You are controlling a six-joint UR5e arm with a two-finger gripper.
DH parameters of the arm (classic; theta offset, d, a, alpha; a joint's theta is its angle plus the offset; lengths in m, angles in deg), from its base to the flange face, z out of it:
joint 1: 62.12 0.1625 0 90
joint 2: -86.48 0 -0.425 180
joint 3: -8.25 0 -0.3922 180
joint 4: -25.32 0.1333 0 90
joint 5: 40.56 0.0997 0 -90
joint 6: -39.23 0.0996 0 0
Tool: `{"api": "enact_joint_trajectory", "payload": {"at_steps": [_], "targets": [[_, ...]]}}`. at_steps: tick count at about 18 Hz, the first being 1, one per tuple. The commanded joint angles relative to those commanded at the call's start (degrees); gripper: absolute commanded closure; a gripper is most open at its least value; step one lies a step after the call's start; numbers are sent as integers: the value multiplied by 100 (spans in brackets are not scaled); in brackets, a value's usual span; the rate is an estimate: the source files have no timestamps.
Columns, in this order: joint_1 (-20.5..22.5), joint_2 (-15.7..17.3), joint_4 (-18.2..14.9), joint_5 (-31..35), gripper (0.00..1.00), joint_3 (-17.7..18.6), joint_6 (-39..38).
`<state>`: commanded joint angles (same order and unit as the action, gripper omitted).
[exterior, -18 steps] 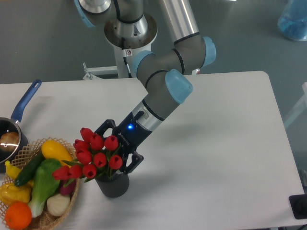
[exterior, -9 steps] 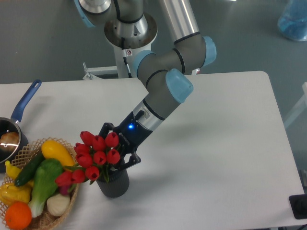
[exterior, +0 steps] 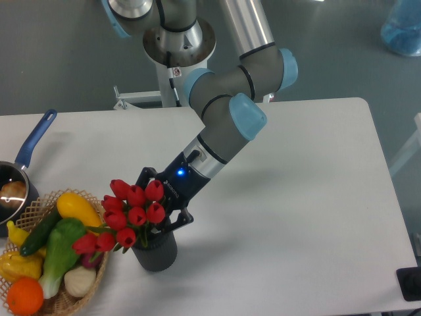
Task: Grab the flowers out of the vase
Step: 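Close the gripper on the tulip stems, then lift the gripped tulips upward, drawing the stems out of the vase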
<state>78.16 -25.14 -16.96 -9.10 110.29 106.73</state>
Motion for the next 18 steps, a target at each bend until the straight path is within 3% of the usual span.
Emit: {"api": "enact_joint_trajectory", "payload": {"at_steps": [18], "targets": [[237, 132, 0, -562, 52, 26, -18]]}}
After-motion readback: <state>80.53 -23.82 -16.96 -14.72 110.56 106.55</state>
